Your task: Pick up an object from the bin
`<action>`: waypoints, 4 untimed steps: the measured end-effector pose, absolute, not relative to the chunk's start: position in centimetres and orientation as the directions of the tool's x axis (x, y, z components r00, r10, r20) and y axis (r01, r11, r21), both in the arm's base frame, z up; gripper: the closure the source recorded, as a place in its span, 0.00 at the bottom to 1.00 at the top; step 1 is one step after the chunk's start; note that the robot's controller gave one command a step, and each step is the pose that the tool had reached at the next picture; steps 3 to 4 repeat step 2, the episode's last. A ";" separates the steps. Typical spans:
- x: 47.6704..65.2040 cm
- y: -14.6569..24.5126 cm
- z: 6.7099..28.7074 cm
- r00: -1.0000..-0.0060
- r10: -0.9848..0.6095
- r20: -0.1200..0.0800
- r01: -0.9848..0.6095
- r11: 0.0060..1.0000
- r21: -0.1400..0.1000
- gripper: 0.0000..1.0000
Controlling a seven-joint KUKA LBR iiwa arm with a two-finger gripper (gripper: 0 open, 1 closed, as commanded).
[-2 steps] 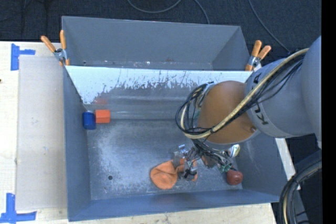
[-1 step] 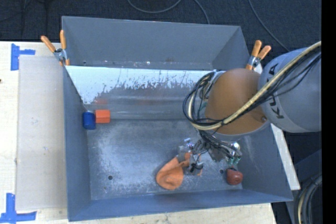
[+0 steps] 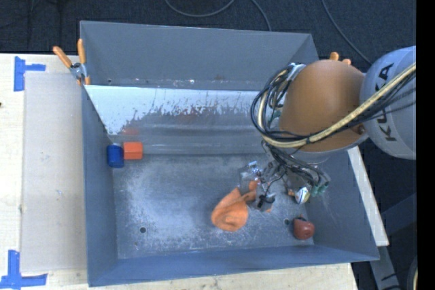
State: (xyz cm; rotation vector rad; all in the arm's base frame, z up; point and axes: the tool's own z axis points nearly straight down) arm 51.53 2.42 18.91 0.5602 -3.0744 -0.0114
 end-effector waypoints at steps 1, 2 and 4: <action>51.9 2.6 25.7 -0.936 -0.352 0.016 -0.352 0.936 0.011 1.00; 51.9 2.5 28.0 -0.938 -0.346 0.015 -0.346 0.938 0.011 1.00; 51.9 2.5 28.0 -0.938 -0.346 0.015 -0.346 0.938 0.011 1.00</action>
Offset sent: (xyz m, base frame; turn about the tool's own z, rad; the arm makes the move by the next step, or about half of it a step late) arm 0.0030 -0.0107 0.2011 0.0577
